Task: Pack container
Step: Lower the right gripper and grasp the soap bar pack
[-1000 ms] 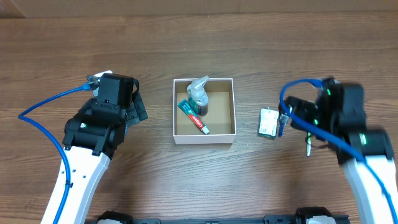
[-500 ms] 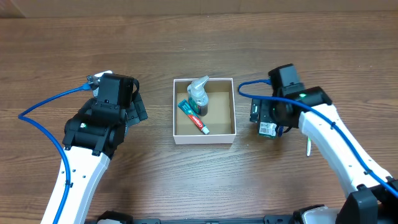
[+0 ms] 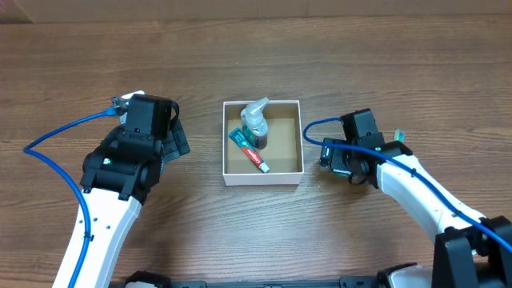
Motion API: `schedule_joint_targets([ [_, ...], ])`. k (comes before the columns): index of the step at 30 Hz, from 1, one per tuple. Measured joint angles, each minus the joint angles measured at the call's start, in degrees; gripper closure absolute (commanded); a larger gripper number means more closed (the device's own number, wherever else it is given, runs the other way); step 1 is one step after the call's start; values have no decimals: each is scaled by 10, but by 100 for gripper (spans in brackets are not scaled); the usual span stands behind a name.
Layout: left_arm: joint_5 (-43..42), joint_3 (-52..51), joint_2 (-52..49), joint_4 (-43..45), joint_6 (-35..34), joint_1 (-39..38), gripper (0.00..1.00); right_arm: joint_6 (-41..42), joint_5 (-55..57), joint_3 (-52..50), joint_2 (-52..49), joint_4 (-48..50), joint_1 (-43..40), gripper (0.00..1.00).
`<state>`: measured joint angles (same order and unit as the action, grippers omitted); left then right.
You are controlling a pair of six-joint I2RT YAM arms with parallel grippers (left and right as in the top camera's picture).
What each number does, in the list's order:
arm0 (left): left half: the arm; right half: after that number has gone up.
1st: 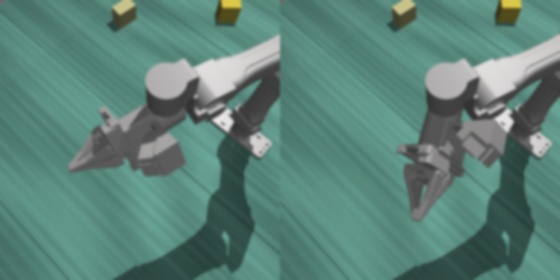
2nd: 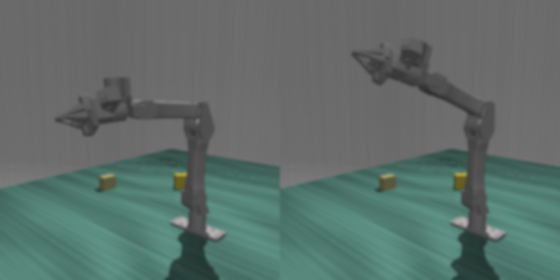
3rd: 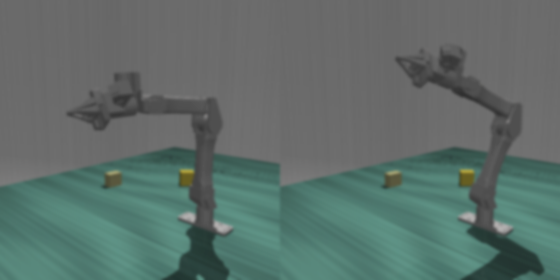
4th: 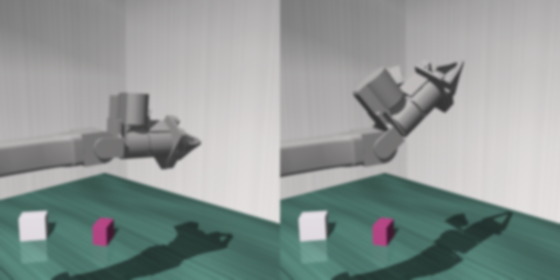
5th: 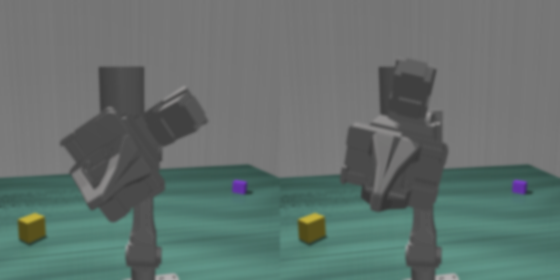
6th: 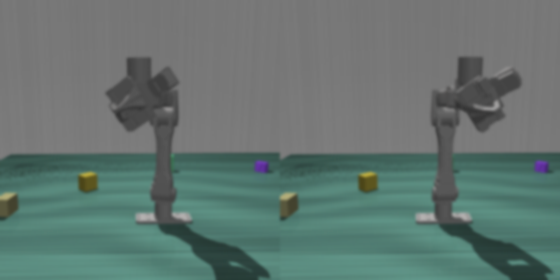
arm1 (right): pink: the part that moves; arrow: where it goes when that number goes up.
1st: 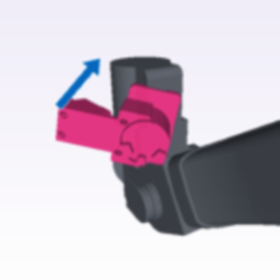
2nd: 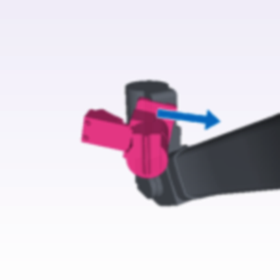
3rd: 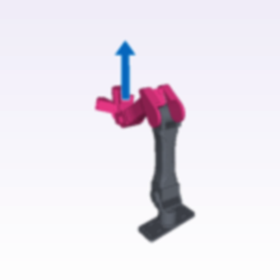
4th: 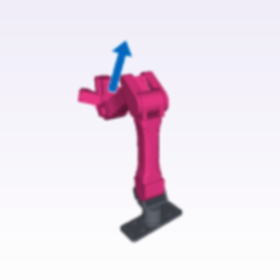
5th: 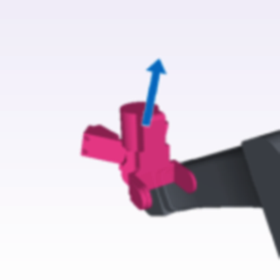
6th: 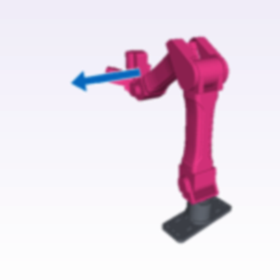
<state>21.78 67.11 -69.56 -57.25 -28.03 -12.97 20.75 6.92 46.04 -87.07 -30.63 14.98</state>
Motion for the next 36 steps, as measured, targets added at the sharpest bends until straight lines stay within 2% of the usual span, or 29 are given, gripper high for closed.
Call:
schedule_joint_targets([
  [3,0,0,0,0,0,0,0,-9,0,-32,0,45,0,0],
  [12,0,0,0,0,0,0,0,-15,13,-42,-28,84,1,0],
  [25,0,0,0,0,0,0,0,-15,16,-36,-34,81,0,0],
  [36,0,0,0,0,0,0,0,-28,26,-23,-36,40,1,0],
])
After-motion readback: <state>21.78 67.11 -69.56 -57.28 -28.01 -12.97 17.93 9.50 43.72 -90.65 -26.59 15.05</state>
